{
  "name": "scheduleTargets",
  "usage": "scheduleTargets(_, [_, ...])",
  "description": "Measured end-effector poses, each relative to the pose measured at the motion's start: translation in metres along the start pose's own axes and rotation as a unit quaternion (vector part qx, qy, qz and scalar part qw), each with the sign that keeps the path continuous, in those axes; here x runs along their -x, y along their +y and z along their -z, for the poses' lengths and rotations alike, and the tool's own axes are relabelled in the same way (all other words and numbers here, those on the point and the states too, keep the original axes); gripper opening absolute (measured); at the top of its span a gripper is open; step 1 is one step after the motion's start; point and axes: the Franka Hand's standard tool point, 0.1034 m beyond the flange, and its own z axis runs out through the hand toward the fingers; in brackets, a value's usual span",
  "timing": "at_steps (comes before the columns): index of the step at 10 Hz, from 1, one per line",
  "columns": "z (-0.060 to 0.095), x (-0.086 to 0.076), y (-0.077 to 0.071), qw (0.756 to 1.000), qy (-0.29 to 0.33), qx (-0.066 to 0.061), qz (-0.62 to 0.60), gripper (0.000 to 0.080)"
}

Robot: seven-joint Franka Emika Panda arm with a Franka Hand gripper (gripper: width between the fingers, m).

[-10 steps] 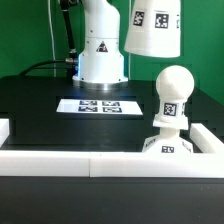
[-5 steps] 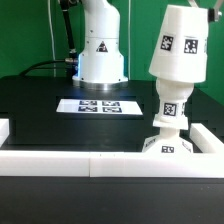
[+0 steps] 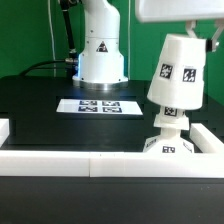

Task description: Assemble lamp

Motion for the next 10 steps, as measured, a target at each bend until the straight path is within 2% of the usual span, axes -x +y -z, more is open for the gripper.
scheduleTargets(2, [-0.005, 0.001, 0.003, 1.0, 0.001, 0.001, 0.001, 0.0044])
scheduleTargets(8, [-0.016, -0.008, 0.008, 0.999, 0.027, -0.004, 0.02, 0.0044])
scheduleTargets(10, [-0.015, -0.01, 0.009, 0.999, 0.029, -0.004, 0.02, 0.0293])
